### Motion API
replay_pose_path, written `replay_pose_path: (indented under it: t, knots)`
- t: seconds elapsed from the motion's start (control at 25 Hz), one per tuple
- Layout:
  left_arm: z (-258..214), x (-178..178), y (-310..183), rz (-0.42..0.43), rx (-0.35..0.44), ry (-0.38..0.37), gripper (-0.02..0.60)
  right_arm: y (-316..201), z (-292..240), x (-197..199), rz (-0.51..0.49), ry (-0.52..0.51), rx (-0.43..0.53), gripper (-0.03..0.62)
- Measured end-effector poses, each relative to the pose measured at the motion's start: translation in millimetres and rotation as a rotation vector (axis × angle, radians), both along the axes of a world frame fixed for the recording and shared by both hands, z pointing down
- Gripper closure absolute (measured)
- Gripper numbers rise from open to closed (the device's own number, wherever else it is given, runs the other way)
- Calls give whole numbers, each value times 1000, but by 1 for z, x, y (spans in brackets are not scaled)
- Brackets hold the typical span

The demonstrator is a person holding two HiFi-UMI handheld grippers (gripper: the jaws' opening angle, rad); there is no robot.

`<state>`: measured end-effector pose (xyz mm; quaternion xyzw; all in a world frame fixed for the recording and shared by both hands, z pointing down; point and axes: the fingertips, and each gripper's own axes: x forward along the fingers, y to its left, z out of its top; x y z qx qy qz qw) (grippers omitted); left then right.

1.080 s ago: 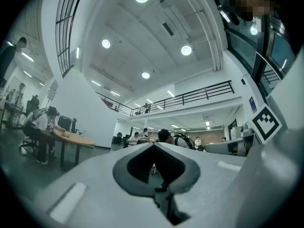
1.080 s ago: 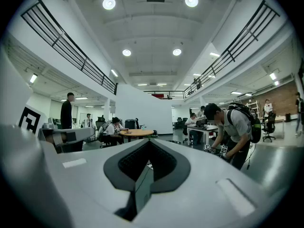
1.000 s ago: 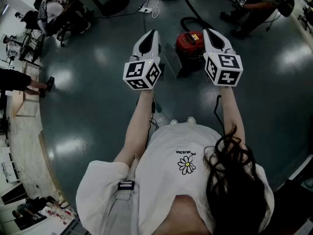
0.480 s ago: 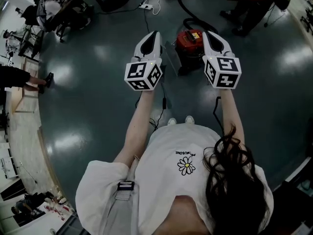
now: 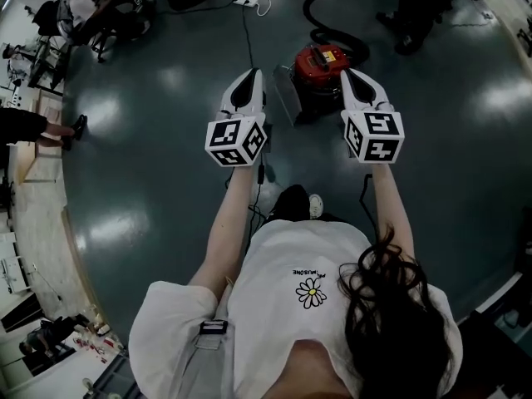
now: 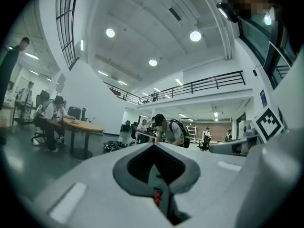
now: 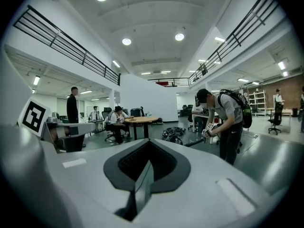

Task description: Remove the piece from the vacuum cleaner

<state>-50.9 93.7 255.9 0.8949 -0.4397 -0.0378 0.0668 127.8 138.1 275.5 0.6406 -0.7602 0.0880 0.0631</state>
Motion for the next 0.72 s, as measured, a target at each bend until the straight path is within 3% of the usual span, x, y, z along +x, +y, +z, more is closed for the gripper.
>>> replay_pose_path:
  t: [0.2,0.48,0.72]
  knots:
    - [32,-9,-21,-37,-66,-10,580,-18,40,-3,-32,12,-99,569]
    - [119,1,-104,-25,-202,-12,581,-117,109,-12,-62,51,-210,569]
    - [192,9,-172,26,-336,-73,580,-196,181,-19,-70,67,-350,569]
